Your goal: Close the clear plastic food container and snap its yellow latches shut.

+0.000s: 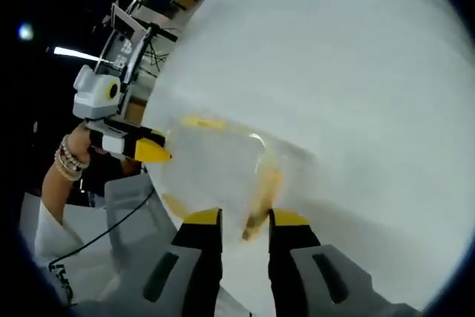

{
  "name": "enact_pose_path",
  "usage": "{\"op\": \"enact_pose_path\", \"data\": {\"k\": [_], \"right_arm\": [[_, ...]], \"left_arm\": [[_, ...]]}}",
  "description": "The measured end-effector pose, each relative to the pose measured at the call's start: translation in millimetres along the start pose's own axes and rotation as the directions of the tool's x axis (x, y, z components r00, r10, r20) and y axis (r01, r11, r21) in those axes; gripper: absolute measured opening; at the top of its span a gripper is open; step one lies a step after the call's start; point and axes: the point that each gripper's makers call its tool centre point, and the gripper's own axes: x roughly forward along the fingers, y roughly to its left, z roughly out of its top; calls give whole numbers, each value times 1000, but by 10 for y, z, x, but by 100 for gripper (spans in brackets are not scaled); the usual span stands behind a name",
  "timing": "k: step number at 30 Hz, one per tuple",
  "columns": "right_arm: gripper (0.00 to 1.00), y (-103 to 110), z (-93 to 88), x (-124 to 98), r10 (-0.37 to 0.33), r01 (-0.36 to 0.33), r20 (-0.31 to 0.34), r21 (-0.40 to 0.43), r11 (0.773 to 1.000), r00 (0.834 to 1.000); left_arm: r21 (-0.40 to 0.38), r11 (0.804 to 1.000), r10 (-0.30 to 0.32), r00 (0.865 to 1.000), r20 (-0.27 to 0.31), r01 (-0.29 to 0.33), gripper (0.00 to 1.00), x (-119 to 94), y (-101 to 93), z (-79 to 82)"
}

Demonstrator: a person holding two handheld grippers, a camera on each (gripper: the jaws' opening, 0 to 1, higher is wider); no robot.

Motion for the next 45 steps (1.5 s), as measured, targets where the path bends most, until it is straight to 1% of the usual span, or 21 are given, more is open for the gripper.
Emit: {"op": "enact_pose_path", "data": {"k": [1,2,3,6,9,11,12,13,19,24,27,31,33,36,37,39,41,42,43,44,45], "right_arm": [[17,74,4,27,59,-59,6,-3,998,998],[17,34,4,2,46,-47,8,80,996,999],[17,4,17,-16,65,-66,17,47,997,998],[17,27,9,-55,58,-58,29,28,998,998],[18,28,6,-66,51,-52,23,18,999,998],[18,29,-3,-73,44,-45,21,13,999,999],[18,24,-13,-93,40,-40,24,10,999,999],[18,23,-16,-83,38,-38,27,8,999,999],[19,10,-46,-88,44,-46,61,19,999,997],[19,-3,-43,-83,40,-40,65,6,999,997],[19,-26,-7,-68,39,-39,59,4,999,998],[19,-28,-15,-58,44,-44,57,5,999,997],[19,-20,-28,-58,46,-46,61,5,999,997],[20,-2,-46,-64,46,-46,71,4,999,996],[21,14,-44,-59,38,-38,77,-7,999,996],[22,19,-27,-60,23,-17,102,-60,998,995],[23,42,-32,-55,12,-1,113,-97,995,993],[24,45,-27,-57,-3,16,120,-108,994,993],[26,6,-8,-68,-32,51,130,-146,988,991],[30,-61,-4,-97,-90,114,133,-180,977,987],[38,-102,-20,-117,-128,151,120,-208,966,984]], "left_arm": [[-3,1000,-2,1000,0,2,18,-2,1,2],[1,1000,2,1000,3,-2,18,4,0,3],[3,1000,1,1000,3,-1,18,5,-4,8],[8,1000,-1,1000,-2,1,18,21,-11,11],[24,1000,-3,1000,-4,3,18,28,-18,20],[86,996,-13,1000,-9,14,20,46,-34,24],[102,995,-9,1000,-13,10,21,54,-47,22],[89,996,-9,1000,-14,10,21,54,-52,28],[95,995,-21,1000,2,20,21,54,-50,27],[89,996,-20,1000,4,20,21,55,-56,22],[53,998,-26,1000,10,26,21,56,-55,27],[31,999,-37,999,22,36,20,58,-57,28],[39,999,-38,999,29,37,21,56,-60,27],[73,997,-38,998,42,35,22,47,-71,35],[93,995,-36,998,42,32,22,44,-75,41],[133,991,-43,997,70,33,24,46,-92,37],[221,975,-57,994,95,35,25,34,-95,41],[236,971,-50,993,111,22,27,20,-82,51],[242,970,-1,989,146,-35,30,-11,-8,91],[262,962,25,984,179,-72,34,-36,40,133],[324,938,47,973,227,-121,38,-83,77,200]]}}
